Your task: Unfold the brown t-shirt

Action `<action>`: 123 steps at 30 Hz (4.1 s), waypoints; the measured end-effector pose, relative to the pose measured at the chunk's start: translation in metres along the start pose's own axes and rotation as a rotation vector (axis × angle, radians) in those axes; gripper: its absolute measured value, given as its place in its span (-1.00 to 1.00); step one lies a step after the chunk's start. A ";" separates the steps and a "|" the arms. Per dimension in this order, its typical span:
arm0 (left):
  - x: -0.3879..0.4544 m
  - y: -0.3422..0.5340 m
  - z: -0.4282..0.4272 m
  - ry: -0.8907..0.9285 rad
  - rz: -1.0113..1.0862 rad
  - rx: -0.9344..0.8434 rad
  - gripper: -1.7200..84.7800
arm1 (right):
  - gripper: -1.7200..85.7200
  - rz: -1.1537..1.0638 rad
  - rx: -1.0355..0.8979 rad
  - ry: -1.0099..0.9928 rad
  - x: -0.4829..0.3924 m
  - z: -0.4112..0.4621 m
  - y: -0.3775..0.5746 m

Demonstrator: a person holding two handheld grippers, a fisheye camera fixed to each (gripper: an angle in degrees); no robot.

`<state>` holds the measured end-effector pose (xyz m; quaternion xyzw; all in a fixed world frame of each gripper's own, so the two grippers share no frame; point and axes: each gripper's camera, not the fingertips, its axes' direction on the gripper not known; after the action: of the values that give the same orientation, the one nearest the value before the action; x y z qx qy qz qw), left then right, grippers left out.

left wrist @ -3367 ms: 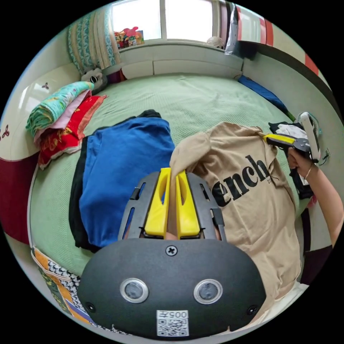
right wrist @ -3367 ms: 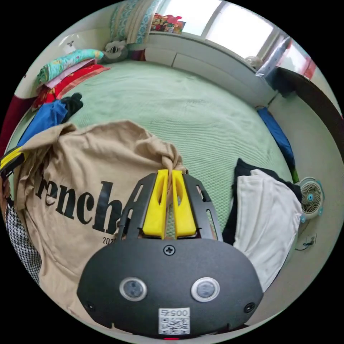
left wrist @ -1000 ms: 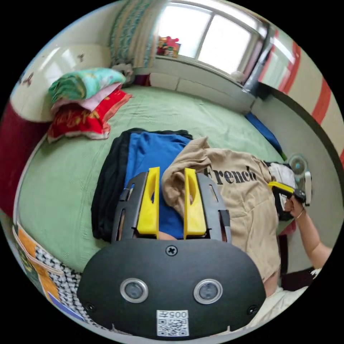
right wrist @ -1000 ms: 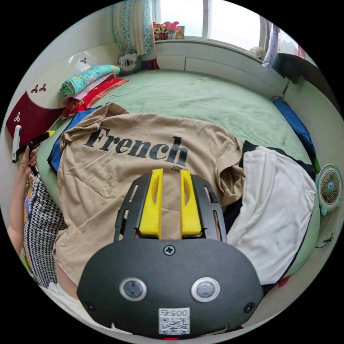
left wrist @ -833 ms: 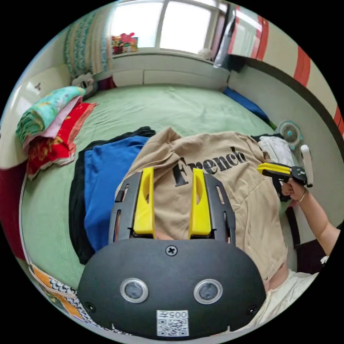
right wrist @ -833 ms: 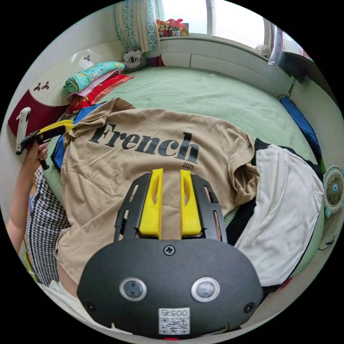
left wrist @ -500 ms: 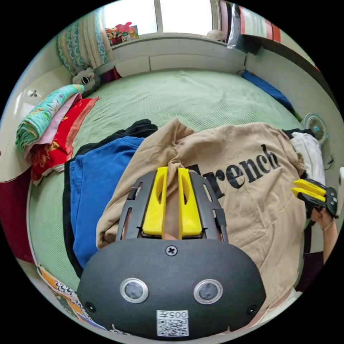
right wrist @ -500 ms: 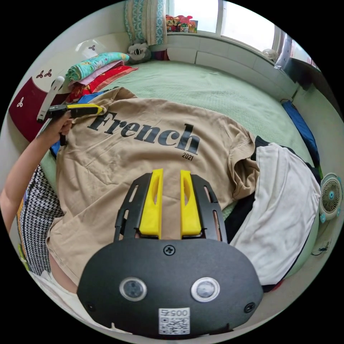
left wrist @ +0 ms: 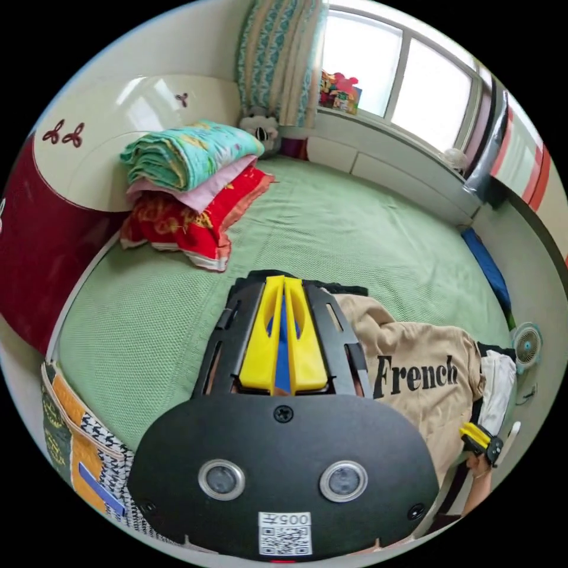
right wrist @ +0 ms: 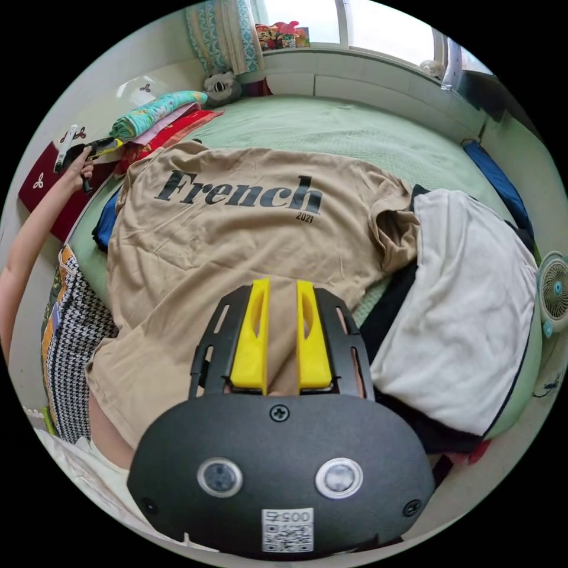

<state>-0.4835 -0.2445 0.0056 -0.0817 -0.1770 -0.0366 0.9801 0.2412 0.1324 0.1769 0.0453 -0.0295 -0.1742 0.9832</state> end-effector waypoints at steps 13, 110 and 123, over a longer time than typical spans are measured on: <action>0.190 0.255 -0.055 0.185 0.164 -0.182 -0.98 | -0.98 0.233 0.209 -0.033 -0.116 -0.097 0.075; 0.270 0.391 -0.090 0.064 0.171 -0.105 -0.98 | -0.98 0.119 0.161 0.098 -0.243 -0.129 0.134; 0.267 0.386 -0.086 0.071 0.165 -0.120 -0.98 | -0.98 0.109 0.158 0.106 -0.248 -0.127 0.131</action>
<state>-0.1651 0.1091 -0.0367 -0.1533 -0.1324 0.0309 0.9788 0.0631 0.3506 0.0530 0.1304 0.0064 -0.1151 0.9847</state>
